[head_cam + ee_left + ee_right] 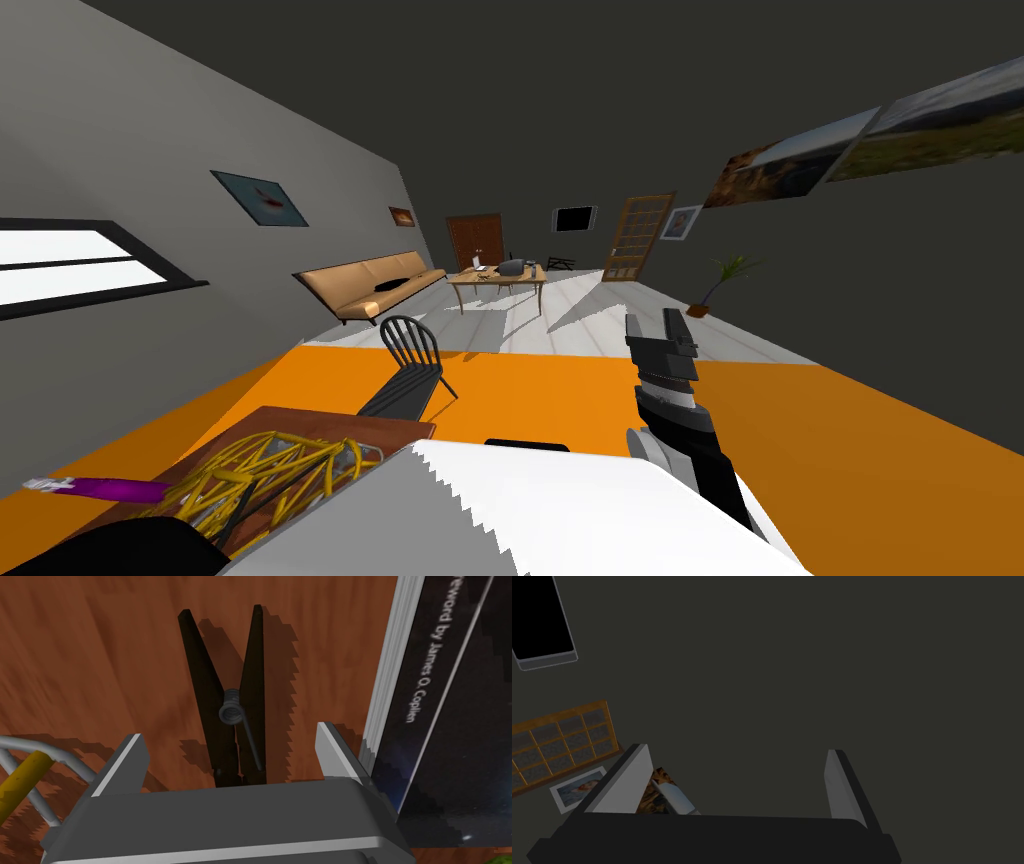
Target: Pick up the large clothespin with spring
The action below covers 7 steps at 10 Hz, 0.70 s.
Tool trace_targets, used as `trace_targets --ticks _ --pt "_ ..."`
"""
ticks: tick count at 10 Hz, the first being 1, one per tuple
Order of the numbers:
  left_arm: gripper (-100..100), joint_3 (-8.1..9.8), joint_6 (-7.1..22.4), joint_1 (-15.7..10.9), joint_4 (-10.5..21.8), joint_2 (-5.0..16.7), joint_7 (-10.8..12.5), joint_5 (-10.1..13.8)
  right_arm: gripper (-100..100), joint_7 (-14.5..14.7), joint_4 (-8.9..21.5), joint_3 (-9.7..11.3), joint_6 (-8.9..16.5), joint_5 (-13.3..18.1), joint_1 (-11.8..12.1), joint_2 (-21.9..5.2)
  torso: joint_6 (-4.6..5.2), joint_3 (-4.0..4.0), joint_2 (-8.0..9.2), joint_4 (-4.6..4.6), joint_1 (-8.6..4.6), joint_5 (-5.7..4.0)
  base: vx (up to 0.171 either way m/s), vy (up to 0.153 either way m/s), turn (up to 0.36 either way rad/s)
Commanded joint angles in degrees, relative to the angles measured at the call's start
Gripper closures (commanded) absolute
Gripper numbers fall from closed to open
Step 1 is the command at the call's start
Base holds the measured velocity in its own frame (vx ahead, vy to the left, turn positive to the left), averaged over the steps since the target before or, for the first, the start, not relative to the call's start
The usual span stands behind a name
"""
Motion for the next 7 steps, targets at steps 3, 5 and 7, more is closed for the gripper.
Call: trace_targets --ticks 3,5,7 --pt "-100 -0.44 -0.3 -2.0 2.9 -0.8 6.1 -4.1 0 0.0 0.0 0.0 0.0 0.0 0.0 0.0 -0.01 0.05 0.09 0.02 -0.01 -0.01 -0.075 -0.045 -0.118" --pt "-100 -0.67 -0.4 -3.0 4.3 -1.2 9.4 -6.0 0 0.0 0.0 0.0 0.0 0.0 0.0 0.0 -0.01 0.04 0.07 0.02 -0.01 0.00 -0.075 -0.043 -0.122" --pt "-100 -0.90 -0.6 -4.0 5.6 -1.5 12.9 -8.0 0 0.0 0.0 0.0 0.0 0.0 0.0 0.0 -0.02 0.07 0.11 0.03 -0.01 0.00 -0.068 -0.042 -0.096"
